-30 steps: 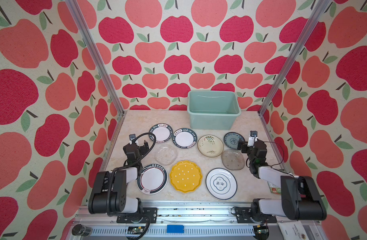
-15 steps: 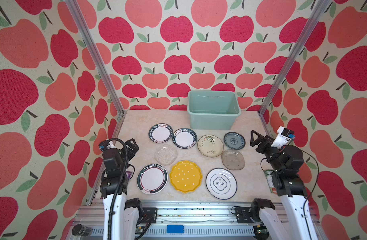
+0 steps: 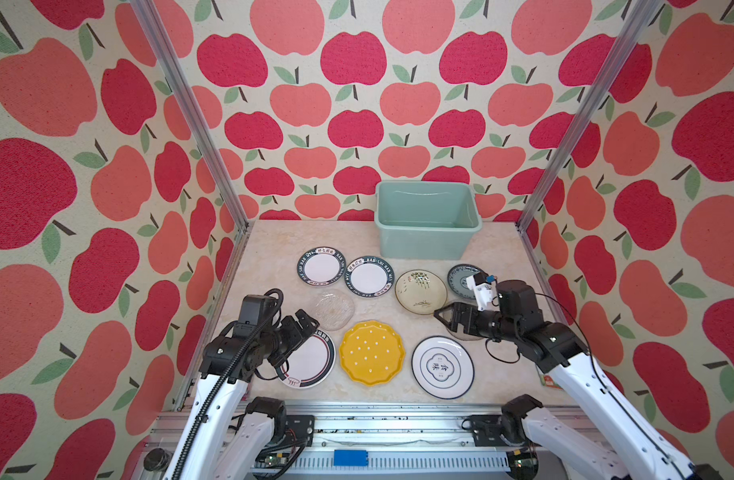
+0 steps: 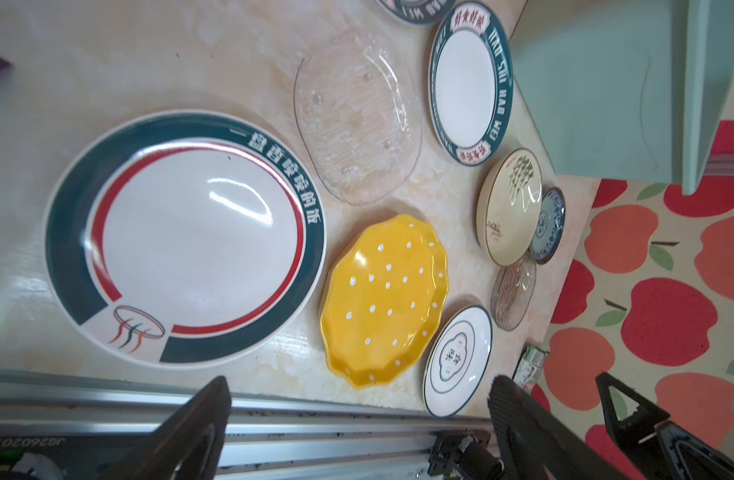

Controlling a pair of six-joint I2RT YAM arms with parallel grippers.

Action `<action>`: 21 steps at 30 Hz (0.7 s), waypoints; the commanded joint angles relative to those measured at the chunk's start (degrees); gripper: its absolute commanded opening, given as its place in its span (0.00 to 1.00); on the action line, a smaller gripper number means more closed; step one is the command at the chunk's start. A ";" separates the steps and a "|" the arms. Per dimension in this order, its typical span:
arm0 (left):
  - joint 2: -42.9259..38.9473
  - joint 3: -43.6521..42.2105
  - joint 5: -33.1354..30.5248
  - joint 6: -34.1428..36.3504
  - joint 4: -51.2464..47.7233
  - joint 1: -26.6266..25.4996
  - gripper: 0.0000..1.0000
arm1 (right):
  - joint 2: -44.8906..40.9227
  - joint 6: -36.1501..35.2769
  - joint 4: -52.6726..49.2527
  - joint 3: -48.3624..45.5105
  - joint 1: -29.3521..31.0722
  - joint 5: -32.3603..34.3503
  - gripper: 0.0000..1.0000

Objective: Place the plates into the plastic bin on the countertop
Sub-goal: 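Move both grippers toward the yellow dotted plate from opposite sides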

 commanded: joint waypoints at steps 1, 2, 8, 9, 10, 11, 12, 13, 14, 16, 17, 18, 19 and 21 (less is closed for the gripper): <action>1.25 2.42 -1.70 -5.92 -6.93 -7.13 0.99 | 7.27 -0.89 -3.26 2.93 5.83 3.03 0.94; 1.52 2.43 -2.45 -7.85 -6.85 -9.59 0.99 | 10.40 -1.19 -3.05 3.85 7.62 3.50 0.93; 0.59 -1.82 -3.64 -19.31 -0.24 -18.69 0.99 | 23.14 -2.20 -0.08 7.74 14.33 7.54 0.93; 0.24 -3.06 -3.58 -21.25 1.02 -19.44 0.99 | 25.20 -2.06 0.55 8.31 14.69 7.45 0.93; -0.02 -4.18 -3.56 -22.84 2.17 -19.91 0.99 | 27.10 -1.90 0.77 8.81 14.97 7.52 0.93; -0.31 -5.41 -3.74 -24.79 3.31 -20.44 0.99 | 29.21 -1.82 1.19 9.30 15.14 7.47 0.90; -0.67 -6.52 -3.95 -26.59 4.34 -20.84 0.99 | 31.25 -1.86 1.53 9.70 15.28 7.45 0.89; -0.94 -7.35 -4.24 -28.00 5.29 -21.11 0.99 | 32.92 -1.71 2.07 9.87 15.41 7.25 0.87; -1.18 -8.34 -4.53 -29.61 6.41 -21.55 0.99 | 34.76 -1.40 2.41 10.20 15.37 6.54 0.86; -1.35 -9.94 -5.11 -32.59 8.50 -22.33 0.99 | 38.38 -1.36 2.57 12.01 15.41 5.03 0.81; -1.26 -10.72 -5.07 -33.74 9.75 -22.67 0.99 | 40.11 -1.57 2.68 13.08 15.51 4.24 0.80; -1.01 -11.39 -4.99 -34.75 10.67 -22.98 0.99 | 41.69 -1.62 2.60 14.05 15.67 4.10 0.79; -0.76 -11.76 -4.97 -35.44 11.16 -23.23 0.99 | 42.87 -1.60 2.36 14.81 15.67 4.23 0.78; 0.04 -12.14 -4.89 -35.88 12.04 -23.43 0.99 | 45.16 -1.50 1.69 16.06 15.69 4.62 0.75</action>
